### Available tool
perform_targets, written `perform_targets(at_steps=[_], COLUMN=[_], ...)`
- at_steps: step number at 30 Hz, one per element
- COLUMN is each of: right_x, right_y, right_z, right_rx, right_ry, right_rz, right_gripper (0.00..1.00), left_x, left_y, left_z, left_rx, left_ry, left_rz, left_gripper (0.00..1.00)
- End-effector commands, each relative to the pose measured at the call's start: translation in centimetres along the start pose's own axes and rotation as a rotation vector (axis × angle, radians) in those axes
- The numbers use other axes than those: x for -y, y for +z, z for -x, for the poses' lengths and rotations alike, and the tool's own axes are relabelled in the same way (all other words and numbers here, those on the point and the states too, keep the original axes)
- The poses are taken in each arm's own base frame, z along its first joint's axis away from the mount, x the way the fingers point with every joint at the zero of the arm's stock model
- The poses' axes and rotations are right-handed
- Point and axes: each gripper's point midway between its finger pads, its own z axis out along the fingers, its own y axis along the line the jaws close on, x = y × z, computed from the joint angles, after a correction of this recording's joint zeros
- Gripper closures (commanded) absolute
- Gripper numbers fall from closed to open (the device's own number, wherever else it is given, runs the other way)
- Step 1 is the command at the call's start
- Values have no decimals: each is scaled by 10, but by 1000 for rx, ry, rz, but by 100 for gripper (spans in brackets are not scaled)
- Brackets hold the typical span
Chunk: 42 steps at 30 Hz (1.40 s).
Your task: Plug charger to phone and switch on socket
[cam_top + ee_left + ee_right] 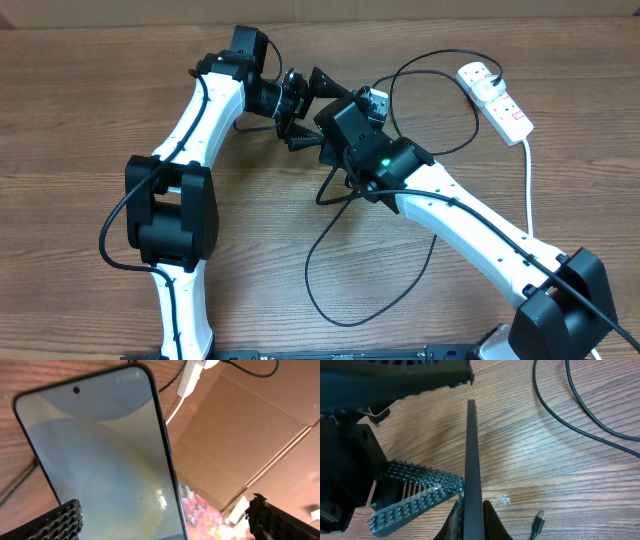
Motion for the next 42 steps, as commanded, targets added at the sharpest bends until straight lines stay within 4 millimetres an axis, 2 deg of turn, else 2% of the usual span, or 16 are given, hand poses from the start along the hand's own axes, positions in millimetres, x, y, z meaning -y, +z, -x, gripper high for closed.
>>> perform_targets(at_steps=[1,8,13,15,20,23,26,29,35,42], right_x=[-4,28,36,35,16,3,2,0,-4,-16], right_y=[-12,-16,-14,-13,-15,-18,-18,-18,-21,-24], right_z=[30,62,75,78,75,75,74,72,63,52], right_rx=[54,59,28,-2,-132,-190,-210,-233,-308,-344], right_ry=[38,170,355,467,740,891,990,1079,1246,1302], right_rz=[17,-40,8,47,166,215,212,206,186,178], right_gripper=[96,96,96,96,96,96,96,96,96,96], left_x=[1,5,15,15,10,11,12,13,15,19], left_y=[-9,-37,-56,-59,-59,-55,-51,-48,-38,-28], left_z=[11,22,20,21,26,23,21,19,13,5], left_rx=[52,110,151,165,188,180,173,167,150,123], left_ry=[110,205,392,402,269,121,25,-65,-254,-336], left_rz=[17,-3,-8,1,23,12,6,1,-6,-6], left_gripper=[0,0,0,3,18,18,18,19,28,36])
